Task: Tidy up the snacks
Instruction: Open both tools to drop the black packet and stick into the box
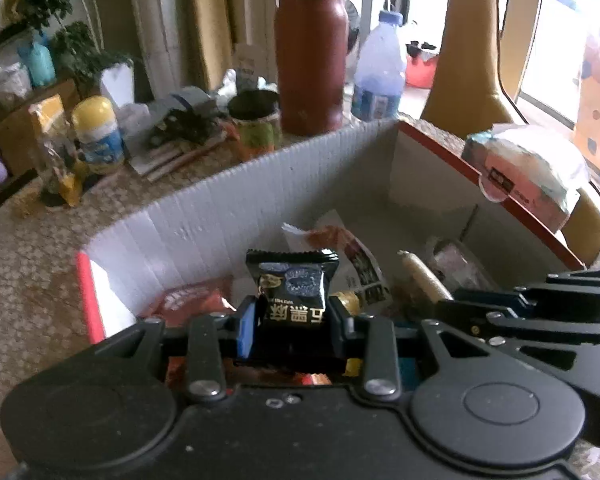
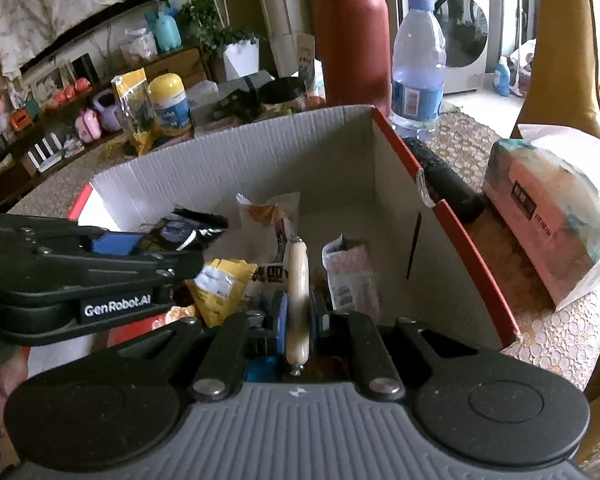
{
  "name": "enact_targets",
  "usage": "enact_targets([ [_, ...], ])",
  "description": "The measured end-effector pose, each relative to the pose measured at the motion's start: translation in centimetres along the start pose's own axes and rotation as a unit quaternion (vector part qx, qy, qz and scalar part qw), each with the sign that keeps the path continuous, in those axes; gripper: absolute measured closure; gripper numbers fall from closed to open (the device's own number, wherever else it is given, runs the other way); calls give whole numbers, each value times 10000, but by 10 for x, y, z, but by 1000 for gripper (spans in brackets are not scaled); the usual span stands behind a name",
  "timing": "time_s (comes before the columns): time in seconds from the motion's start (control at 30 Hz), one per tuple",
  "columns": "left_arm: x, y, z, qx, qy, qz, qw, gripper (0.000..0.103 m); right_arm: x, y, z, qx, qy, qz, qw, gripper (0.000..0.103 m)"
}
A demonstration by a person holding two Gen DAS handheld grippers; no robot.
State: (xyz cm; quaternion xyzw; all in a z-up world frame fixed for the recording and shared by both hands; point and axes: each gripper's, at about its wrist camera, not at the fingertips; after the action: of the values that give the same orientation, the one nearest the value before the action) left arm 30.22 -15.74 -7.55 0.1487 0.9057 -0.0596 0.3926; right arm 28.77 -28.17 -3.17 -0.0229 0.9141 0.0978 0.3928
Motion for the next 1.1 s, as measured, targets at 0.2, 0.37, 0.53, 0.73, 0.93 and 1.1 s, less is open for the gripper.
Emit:
enact_targets([
  [0.2, 5, -2, 6, 46, 112, 13, 9999, 68, 3, 2, 2, 72, 28, -55, 10000, 92],
  [0.37, 5, 0, 7, 47, 177, -31, 9998, 65, 3, 2, 0, 84, 11, -47, 10000, 92],
  [0.53, 6, 2, 1, 43, 127, -95, 9999, 58, 2, 2, -5, 63, -19, -6, 10000, 92],
  [0.73, 6, 4, -13, -1, -35, -131, 9999, 38, 2, 2, -15, -11, -88, 94, 9999, 91],
  [0.93, 6, 6, -36, -41, -239, -186, 9995, 27, 1, 5, -33, -80, -226, 60, 9997, 78],
  [1.1, 7, 8, -59, -36, -437, -213, 9988, 20, 1, 10, -52, -149, -384, 51, 9991, 75],
])
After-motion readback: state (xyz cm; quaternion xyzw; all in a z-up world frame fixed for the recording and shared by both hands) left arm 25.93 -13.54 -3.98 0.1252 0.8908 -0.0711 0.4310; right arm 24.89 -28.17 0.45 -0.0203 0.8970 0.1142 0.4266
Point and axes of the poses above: each gripper's, at about its wrist camera, not at the fingertips, and z roughly the way its jaws point, y to its left, x to its underside, and after that the axes turned 7 degrees about -y, right-handed
